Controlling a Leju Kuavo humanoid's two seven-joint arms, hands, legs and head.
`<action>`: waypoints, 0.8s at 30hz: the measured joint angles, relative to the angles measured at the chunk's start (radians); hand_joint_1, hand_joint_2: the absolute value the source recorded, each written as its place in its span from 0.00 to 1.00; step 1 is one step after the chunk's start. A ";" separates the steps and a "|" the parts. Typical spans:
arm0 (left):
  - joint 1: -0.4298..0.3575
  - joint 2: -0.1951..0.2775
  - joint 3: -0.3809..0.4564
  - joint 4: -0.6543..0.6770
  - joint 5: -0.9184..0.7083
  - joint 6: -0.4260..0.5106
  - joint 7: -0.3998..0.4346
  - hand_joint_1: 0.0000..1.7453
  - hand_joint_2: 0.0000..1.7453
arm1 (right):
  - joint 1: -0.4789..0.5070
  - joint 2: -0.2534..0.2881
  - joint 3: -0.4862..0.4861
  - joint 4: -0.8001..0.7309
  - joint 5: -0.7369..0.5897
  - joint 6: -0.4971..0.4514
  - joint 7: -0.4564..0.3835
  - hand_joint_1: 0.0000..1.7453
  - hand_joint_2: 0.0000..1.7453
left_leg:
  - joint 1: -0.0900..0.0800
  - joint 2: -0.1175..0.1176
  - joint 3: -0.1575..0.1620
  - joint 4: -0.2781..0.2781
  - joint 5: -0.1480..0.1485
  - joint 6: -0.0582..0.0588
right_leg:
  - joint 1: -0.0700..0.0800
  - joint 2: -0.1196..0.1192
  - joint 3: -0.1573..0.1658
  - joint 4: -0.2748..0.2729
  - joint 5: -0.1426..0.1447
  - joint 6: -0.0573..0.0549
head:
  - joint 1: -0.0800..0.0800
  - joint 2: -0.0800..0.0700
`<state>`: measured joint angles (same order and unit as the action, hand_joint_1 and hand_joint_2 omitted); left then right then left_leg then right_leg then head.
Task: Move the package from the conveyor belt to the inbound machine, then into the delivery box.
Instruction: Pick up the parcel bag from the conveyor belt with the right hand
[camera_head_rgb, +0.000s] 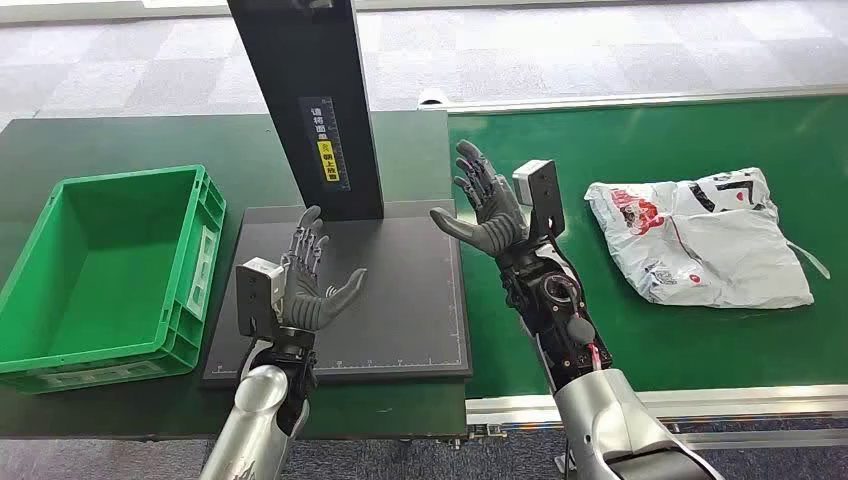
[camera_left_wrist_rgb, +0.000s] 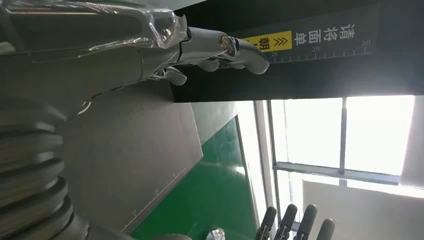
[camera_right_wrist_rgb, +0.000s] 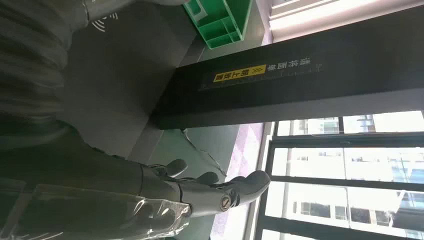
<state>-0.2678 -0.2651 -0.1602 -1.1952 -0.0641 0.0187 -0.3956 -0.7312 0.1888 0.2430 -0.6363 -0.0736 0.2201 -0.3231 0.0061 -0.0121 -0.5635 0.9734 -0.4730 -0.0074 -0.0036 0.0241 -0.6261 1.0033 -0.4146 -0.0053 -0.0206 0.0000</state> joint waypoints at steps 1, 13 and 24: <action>0.000 0.000 0.000 0.000 0.000 -0.001 0.000 0.00 1.00 | 0.000 0.000 0.000 -0.001 0.000 0.000 0.000 0.00 1.00 | 0.000 0.000 0.000 0.000 0.000 0.000 | 0.000 0.000 0.000 0.000 0.000 0.000 | 0.000 0.000; 0.004 0.001 0.003 -0.020 0.018 -0.006 -0.003 0.00 1.00 | 0.002 -0.019 0.000 -0.015 0.048 -0.090 0.004 0.00 1.00 | 0.000 0.000 0.000 0.000 0.000 0.000 | 0.000 0.000 0.000 0.000 0.000 0.000 | 0.000 0.000; 0.025 0.020 0.024 -0.065 0.037 0.037 -0.023 0.00 1.00 | 0.007 -0.169 -0.091 -0.032 0.273 -0.271 0.036 0.00 1.00 | -0.002 -0.001 -0.001 0.000 0.000 0.000 | -0.002 -0.002 0.000 0.000 0.000 0.000 | 0.000 0.000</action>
<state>-0.2429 -0.2456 -0.1359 -1.2597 -0.0267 0.0562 -0.4190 -0.7244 0.0200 0.1518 -0.6683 0.1998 -0.0512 -0.2872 0.0042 -0.0133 -0.5644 0.9735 -0.4732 -0.0069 -0.0056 0.0224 -0.6264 1.0031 -0.4147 -0.0049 -0.0206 0.0000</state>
